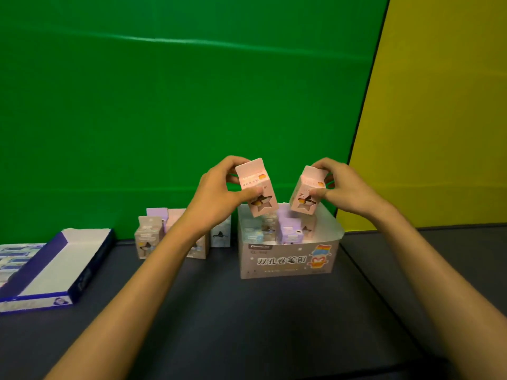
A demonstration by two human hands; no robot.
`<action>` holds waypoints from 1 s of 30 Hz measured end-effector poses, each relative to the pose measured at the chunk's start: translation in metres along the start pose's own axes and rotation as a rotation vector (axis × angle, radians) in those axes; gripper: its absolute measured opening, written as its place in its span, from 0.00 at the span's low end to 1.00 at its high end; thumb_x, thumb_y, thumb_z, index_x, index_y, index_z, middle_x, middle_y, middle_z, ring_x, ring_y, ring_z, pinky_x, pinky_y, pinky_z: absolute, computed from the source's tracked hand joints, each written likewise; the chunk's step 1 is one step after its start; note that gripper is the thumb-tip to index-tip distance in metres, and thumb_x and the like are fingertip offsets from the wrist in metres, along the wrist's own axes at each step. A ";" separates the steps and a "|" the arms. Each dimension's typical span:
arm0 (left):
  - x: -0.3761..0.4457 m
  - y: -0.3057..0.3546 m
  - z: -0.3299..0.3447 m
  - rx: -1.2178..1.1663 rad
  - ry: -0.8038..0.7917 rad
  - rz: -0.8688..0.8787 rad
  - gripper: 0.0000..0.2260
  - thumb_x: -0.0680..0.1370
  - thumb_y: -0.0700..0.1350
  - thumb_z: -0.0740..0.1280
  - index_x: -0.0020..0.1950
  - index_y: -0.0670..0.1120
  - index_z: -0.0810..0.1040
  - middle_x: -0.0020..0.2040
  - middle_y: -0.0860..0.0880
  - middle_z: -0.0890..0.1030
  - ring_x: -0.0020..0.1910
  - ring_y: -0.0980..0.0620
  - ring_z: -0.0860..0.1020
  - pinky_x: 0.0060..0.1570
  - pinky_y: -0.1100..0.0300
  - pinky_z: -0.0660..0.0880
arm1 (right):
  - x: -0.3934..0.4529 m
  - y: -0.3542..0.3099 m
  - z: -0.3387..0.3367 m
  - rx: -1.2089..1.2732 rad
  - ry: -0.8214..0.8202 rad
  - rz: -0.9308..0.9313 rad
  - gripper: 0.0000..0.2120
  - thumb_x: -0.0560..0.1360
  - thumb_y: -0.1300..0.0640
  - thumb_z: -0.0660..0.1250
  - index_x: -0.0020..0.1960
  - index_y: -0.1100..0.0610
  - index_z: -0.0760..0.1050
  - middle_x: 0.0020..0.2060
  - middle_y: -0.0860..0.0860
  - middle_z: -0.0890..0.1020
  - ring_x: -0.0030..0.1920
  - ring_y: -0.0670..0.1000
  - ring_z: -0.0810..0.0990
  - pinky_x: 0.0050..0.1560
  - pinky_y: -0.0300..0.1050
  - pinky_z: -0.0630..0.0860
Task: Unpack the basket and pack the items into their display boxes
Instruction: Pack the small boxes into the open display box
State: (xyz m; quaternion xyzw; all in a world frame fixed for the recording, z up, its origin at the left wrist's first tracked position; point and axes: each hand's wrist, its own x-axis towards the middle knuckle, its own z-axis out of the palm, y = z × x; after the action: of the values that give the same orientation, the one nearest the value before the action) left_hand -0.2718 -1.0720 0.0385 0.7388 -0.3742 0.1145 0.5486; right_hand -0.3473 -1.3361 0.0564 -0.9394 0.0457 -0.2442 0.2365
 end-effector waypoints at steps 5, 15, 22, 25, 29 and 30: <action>0.013 0.010 0.044 0.047 0.003 -0.012 0.19 0.70 0.42 0.79 0.57 0.52 0.77 0.51 0.58 0.82 0.49 0.59 0.80 0.51 0.63 0.77 | 0.014 0.038 -0.003 -0.101 -0.041 -0.039 0.24 0.70 0.61 0.76 0.64 0.55 0.74 0.57 0.53 0.79 0.56 0.52 0.76 0.51 0.45 0.72; 0.025 0.017 0.095 0.112 0.025 -0.058 0.18 0.70 0.44 0.79 0.54 0.54 0.76 0.51 0.57 0.81 0.46 0.62 0.80 0.47 0.66 0.77 | 0.026 0.066 0.026 -0.213 -0.259 -0.133 0.25 0.70 0.60 0.73 0.66 0.54 0.73 0.58 0.53 0.77 0.58 0.54 0.75 0.56 0.51 0.74; 0.033 0.008 0.109 0.211 -0.112 -0.102 0.20 0.68 0.45 0.80 0.55 0.50 0.76 0.49 0.55 0.83 0.47 0.56 0.81 0.49 0.52 0.79 | 0.029 0.081 0.040 -0.318 -0.291 -0.136 0.21 0.68 0.53 0.77 0.60 0.49 0.77 0.52 0.48 0.82 0.54 0.51 0.77 0.53 0.51 0.76; 0.035 0.003 0.118 0.237 -0.186 -0.116 0.21 0.67 0.43 0.81 0.55 0.49 0.76 0.49 0.52 0.82 0.48 0.53 0.81 0.49 0.48 0.80 | 0.031 0.085 0.044 -0.456 -0.275 -0.184 0.22 0.69 0.49 0.76 0.61 0.48 0.76 0.48 0.47 0.78 0.50 0.49 0.67 0.49 0.48 0.66; 0.036 -0.005 0.133 0.272 -0.297 -0.117 0.22 0.67 0.42 0.81 0.55 0.48 0.76 0.50 0.50 0.82 0.46 0.51 0.82 0.48 0.48 0.80 | 0.032 0.088 0.051 -0.515 -0.273 -0.207 0.12 0.71 0.51 0.74 0.53 0.47 0.76 0.39 0.45 0.70 0.50 0.50 0.67 0.49 0.48 0.65; 0.037 -0.007 0.136 0.270 -0.305 -0.114 0.22 0.67 0.42 0.82 0.55 0.48 0.76 0.50 0.50 0.82 0.45 0.51 0.83 0.47 0.49 0.80 | 0.032 0.088 0.051 -0.526 -0.275 -0.204 0.09 0.73 0.51 0.73 0.48 0.47 0.74 0.39 0.46 0.70 0.52 0.51 0.68 0.49 0.48 0.65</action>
State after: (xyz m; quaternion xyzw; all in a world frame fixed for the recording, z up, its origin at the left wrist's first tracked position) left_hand -0.2744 -1.2086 0.0046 0.8344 -0.3917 0.0192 0.3872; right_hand -0.2921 -1.3988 -0.0105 -0.9923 -0.0197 -0.1171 -0.0365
